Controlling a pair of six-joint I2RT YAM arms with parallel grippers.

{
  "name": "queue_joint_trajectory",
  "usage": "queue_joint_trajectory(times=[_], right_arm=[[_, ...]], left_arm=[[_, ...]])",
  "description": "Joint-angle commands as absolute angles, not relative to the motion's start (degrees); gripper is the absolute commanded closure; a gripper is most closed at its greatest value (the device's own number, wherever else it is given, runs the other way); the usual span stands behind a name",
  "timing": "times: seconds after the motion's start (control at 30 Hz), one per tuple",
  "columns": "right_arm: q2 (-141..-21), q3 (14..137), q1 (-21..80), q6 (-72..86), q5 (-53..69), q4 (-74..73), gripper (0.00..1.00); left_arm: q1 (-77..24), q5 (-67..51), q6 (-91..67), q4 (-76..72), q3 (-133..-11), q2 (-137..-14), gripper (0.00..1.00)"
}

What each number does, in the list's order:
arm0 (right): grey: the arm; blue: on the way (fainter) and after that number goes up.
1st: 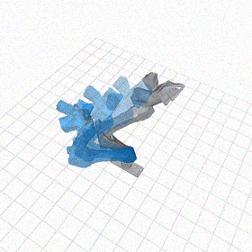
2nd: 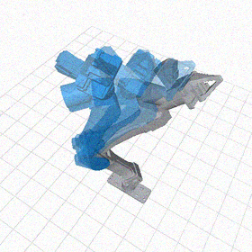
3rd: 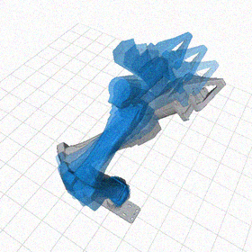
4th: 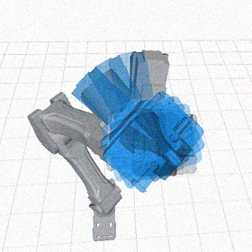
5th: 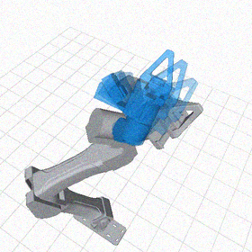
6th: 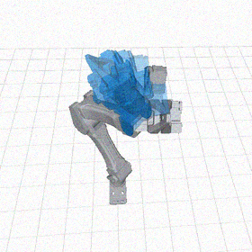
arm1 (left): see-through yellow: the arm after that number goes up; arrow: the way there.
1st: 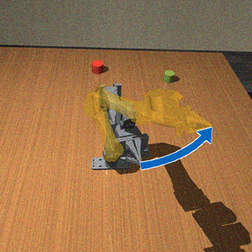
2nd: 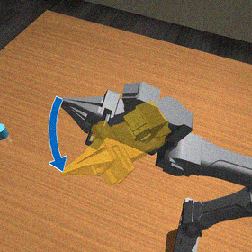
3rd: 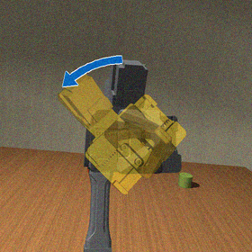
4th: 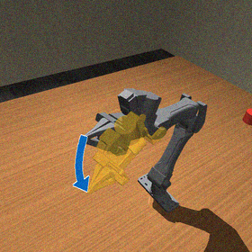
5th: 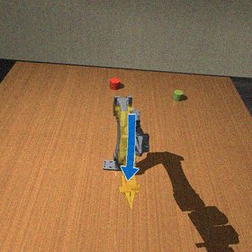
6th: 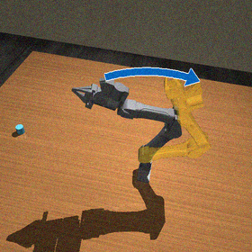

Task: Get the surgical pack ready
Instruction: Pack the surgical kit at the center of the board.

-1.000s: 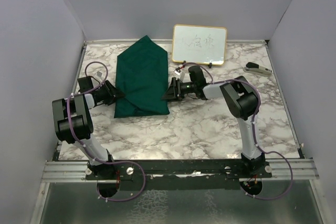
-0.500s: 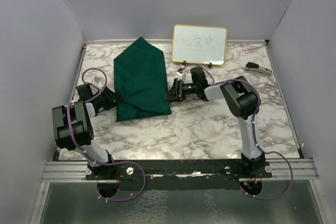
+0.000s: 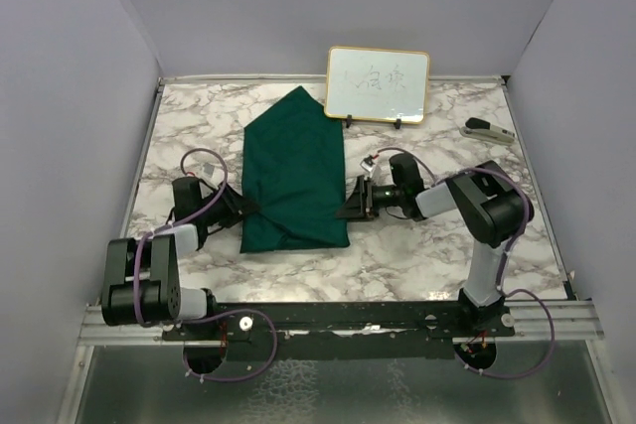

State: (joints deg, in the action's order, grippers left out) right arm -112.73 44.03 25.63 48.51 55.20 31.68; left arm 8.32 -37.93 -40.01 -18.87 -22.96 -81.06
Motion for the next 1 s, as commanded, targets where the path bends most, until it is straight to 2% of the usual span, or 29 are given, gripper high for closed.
queue_joint_trajectory(times=[0.0,0.2,0.27,0.37,0.47,0.53,0.6,0.7,0.87,0.9,0.97], right_arm=[[-104.9,37.2,25.8,41.6,54.7,25.6,0.63],[-98.9,32.9,24.2,35.7,54.2,17.9,0.61],[-96.7,33.0,23.6,34.0,52.8,15.0,0.56],[-94.2,36.2,21.4,29.9,50.7,8.3,0.44],[-91.8,40.4,16.5,23.4,47.2,-0.8,0.34],[-89.1,43.8,15.4,19.3,40.9,-6.0,0.27],[-88.3,47.6,15.4,17.0,35.7,-9.5,0.25],[-90.8,52.6,15.6,18.5,40.3,-8.2,0.25],[-102.2,60.7,17.2,27.2,57.6,3.6,0.39],[-104.8,62.7,17.7,28.4,59.0,5.2,0.40],[-110.0,66.1,18.3,31.0,61.8,8.3,0.44]], left_arm=[[-0.6,-46.0,-52.0,-20.9,-15.7,-72.6,0.67],[-2.5,-41.7,-57.1,-21.0,-8.1,-63.8,0.65],[-2.5,-40.3,-57.0,-18.9,-7.3,-61.3,0.55],[-2.4,-34.8,-50.9,-5.9,-12.3,-57.5,0.45],[-2.1,-25.1,-46.5,9.0,-19.6,-53.6,0.22],[-1.7,-17.0,-44.9,18.0,-24.7,-51.4,0.14],[-1.5,-13.8,-43.4,20.5,-28.1,-49.9,0.11],[-1.5,-16.0,-40.8,16.2,-32.0,-51.0,0.16],[-1.5,-38.5,-41.9,-2.8,-36.3,-68.0,0.41],[-1.5,-41.6,-41.8,-5.9,-37.6,-72.1,0.49],[-1.5,-43.9,-40.9,-8.8,-39.3,-78.6,0.57]])
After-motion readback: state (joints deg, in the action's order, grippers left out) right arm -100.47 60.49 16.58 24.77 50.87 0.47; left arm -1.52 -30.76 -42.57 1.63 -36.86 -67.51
